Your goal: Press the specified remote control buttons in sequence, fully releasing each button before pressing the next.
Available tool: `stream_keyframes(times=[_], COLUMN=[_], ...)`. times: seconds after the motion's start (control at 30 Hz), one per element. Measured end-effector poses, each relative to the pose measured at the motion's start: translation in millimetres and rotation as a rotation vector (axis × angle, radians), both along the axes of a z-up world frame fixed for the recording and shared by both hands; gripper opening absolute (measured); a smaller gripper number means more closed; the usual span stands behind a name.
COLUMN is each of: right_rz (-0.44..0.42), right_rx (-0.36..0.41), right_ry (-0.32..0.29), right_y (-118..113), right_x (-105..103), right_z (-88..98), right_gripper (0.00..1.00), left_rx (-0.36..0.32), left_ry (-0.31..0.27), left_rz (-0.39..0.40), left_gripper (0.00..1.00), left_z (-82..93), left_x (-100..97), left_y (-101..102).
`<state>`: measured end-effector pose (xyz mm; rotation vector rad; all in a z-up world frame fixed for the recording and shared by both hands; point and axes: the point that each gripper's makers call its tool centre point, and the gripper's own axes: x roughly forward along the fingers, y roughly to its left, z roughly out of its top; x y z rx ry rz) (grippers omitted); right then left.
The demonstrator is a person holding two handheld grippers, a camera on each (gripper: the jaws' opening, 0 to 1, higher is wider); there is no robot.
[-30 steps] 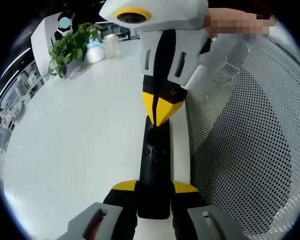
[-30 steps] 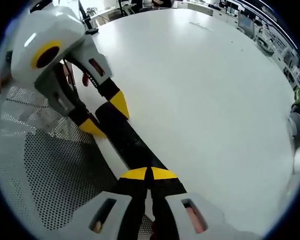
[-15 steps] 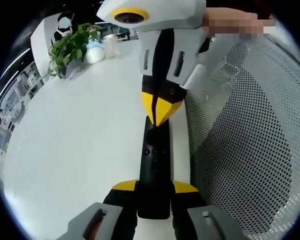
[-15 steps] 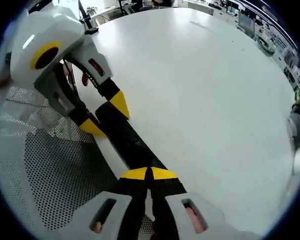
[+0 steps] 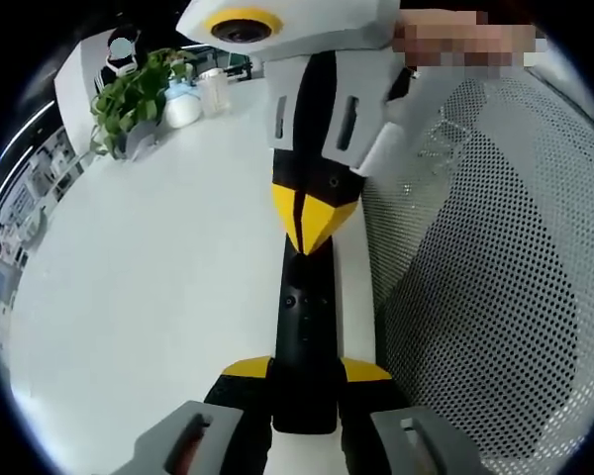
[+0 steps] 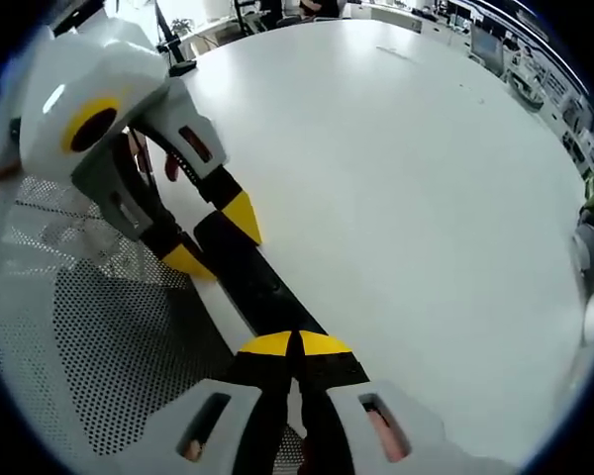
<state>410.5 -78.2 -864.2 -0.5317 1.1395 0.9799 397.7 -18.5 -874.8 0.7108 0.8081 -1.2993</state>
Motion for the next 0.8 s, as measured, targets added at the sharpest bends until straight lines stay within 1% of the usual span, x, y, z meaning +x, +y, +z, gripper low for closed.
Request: stream_keyframes(times=[0.17,0.47,0.8], right_rz=[0.018,0.019,0.026], right_rx=[-0.008,-0.004,-0.011], right_ry=[0.001,0.004,-0.001], right_y=[0.5,0.8,0.6], right_x=[-2.1,-2.2,-2.7], right_z=[-1.5,-1.1,-2.4], right_gripper=[0.0,0.0,0.0], left_rx=[0.002,0.0,-0.008], left_ry=[-0.003,-0.009,0.005], left_rz=[-0.005,-0.021,-0.008], left_gripper=[0.24,0.24,0.24], left_z=[0.1,0.4,0.1], left_x=[-0.2,-1.7,-1.9], left_y=[-0.4,-2.8,-3.5])
